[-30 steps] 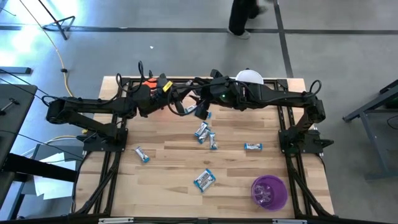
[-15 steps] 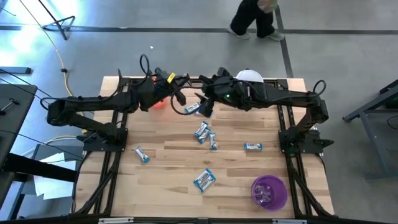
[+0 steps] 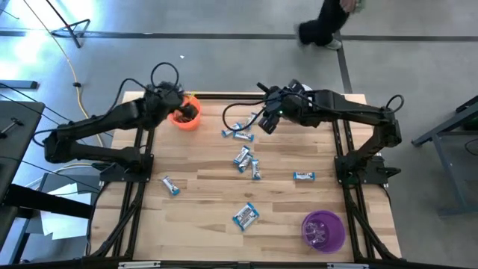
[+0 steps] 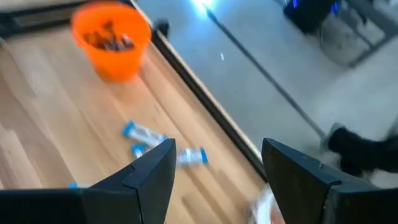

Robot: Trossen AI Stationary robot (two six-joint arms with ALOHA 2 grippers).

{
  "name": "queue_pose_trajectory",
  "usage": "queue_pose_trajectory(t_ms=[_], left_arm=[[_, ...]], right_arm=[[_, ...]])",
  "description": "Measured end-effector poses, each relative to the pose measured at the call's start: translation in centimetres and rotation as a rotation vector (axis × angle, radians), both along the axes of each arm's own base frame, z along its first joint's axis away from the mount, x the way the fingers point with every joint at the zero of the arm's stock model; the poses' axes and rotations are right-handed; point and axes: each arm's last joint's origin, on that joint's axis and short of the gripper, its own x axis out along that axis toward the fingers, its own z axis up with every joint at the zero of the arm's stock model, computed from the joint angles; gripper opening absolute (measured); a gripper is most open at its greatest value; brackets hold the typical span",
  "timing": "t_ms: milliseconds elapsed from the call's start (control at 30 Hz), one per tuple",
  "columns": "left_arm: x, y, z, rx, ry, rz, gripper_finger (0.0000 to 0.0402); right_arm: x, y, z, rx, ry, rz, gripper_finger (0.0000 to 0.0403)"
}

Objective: Sort candy
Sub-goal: Put the brown chocolate into the orange bucket, then put the white chocolate into the violet bucket

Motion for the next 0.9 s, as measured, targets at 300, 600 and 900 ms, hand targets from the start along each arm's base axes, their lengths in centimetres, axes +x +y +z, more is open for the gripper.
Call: queue_pose_trajectory(t_ms=[300, 600, 900], left_arm=[[-3.0, -0.4, -2.7, -0.252, 0.251, 0.072, 0.0026], [-1.3, 3.0, -4.4, -0.25, 0.415, 0.069, 0.0111], [0.6, 3.5, -6.1, -0.628, 0.181, -0.235, 0.0151]], right_arm=[[-1.1, -1.1, -0.6, 0.051, 0.065, -0.096, 0.0233], [-1.1, -1.4, -0.7, 0.085, 0.066, -0.077, 0.0233], [-1.2, -0.9, -1.1, 0.287, 0.045, -0.038, 0.0233]])
